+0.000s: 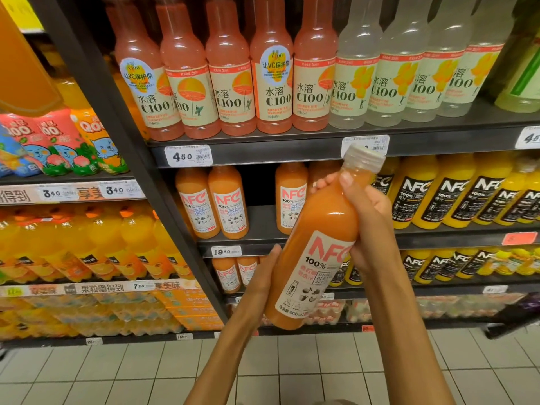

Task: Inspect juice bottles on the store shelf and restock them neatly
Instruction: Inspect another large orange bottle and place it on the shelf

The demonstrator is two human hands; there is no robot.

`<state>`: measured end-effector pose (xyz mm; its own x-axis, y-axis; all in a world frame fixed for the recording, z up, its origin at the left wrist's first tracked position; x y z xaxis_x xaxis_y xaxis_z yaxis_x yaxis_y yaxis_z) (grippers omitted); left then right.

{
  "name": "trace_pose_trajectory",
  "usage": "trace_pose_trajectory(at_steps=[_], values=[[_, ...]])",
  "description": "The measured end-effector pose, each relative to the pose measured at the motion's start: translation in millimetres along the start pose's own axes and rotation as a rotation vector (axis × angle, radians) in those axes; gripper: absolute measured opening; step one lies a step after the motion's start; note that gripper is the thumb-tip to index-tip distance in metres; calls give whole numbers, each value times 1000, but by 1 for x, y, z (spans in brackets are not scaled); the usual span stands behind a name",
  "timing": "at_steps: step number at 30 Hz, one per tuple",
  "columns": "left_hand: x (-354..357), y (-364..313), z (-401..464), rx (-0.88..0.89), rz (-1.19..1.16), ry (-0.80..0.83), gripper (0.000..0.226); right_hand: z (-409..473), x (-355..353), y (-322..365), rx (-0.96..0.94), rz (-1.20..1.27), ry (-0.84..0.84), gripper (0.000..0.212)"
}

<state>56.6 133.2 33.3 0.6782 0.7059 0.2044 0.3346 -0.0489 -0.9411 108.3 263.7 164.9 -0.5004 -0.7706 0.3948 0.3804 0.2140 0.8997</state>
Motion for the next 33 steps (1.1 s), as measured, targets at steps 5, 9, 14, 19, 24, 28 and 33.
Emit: trace_pose_trajectory(at_steps=[5,9,14,19,24,28,33], values=[[10,-2,0,9,-104,27,48,10,-6,-5,94,2,15,39],[19,9,-3,-116,-253,160,57,13,-1,-17,162,69,117,44],[16,24,0,-185,-230,167,53,9,4,-40,251,286,107,50],[3,2,7,-67,7,33,53,16,-9,-40,221,-32,-40,45],[6,-1,10,-10,-38,-5,51,21,-4,-39,239,-55,-7,40],[7,5,7,-108,-205,58,50,25,4,-44,281,52,67,56],[10,19,5,-179,-213,73,63,28,23,-46,257,139,198,38]])
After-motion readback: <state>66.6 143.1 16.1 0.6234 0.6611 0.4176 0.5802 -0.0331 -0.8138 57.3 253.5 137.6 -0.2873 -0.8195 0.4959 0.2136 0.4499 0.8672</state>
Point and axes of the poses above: each hand's wrist, its own z-axis towards the middle knuckle, its own x-axis out of the palm, y = z × x, the point moved 9 cm from there along z, towards the middle knuckle, and after that the axes turned 2 degrees about -y, right-handed, at the moved point
